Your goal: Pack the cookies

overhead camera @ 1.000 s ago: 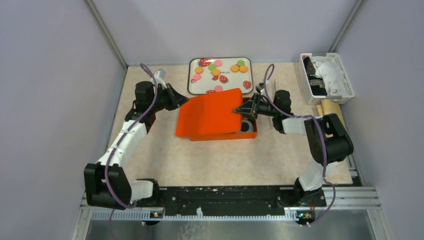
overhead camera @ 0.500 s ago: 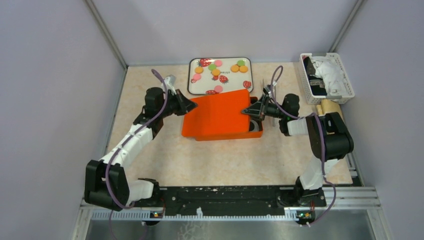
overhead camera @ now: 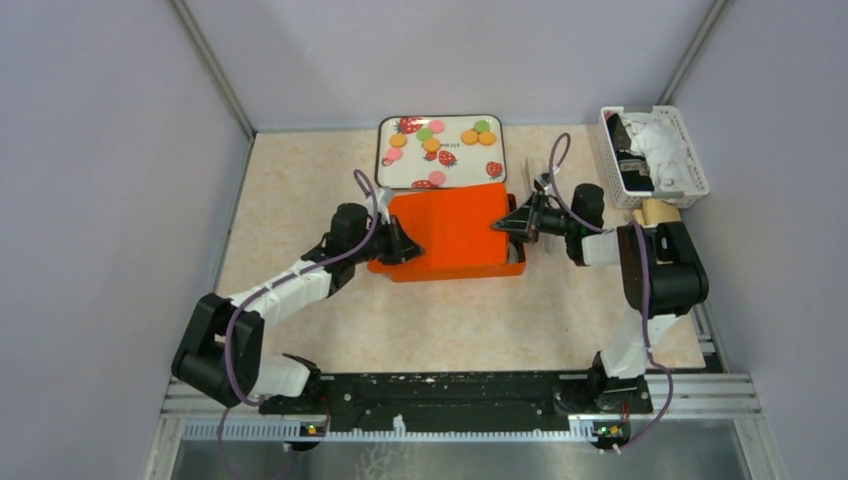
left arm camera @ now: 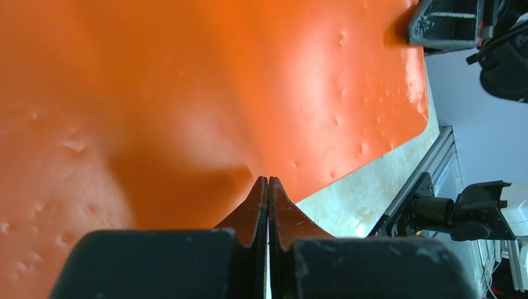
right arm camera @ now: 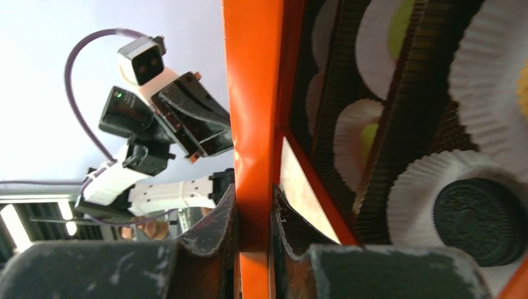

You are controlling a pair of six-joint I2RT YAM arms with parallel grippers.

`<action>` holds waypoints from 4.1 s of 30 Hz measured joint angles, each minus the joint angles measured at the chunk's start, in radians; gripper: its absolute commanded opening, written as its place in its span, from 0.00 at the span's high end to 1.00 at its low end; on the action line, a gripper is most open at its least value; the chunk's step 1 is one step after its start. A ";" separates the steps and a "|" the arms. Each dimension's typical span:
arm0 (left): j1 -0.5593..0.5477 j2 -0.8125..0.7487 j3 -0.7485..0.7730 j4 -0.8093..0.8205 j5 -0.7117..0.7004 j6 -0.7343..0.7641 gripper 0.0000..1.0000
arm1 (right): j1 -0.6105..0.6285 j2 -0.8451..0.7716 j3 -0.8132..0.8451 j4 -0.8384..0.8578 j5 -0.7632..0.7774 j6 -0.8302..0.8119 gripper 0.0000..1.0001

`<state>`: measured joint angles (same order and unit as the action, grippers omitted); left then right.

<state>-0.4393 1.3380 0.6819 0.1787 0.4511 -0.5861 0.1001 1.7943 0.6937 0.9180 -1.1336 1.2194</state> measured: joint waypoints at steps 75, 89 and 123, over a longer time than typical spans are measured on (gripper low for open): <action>0.203 0.232 0.069 -0.227 -0.360 -0.120 1.00 | 0.112 0.064 0.565 -1.399 1.046 -0.880 1.00; 0.236 0.196 0.092 -0.242 -0.386 -0.085 1.00 | 0.288 0.115 0.631 -1.409 1.129 -0.899 1.00; 0.225 0.127 -0.015 -0.179 -0.300 -0.066 1.00 | 0.378 -0.011 0.649 -1.522 1.349 -0.837 1.00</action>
<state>-0.2146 1.4647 0.6666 -0.0006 0.1513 -0.6521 0.4782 1.7828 1.3426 -0.6041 0.2153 0.3820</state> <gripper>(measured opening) 0.005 0.002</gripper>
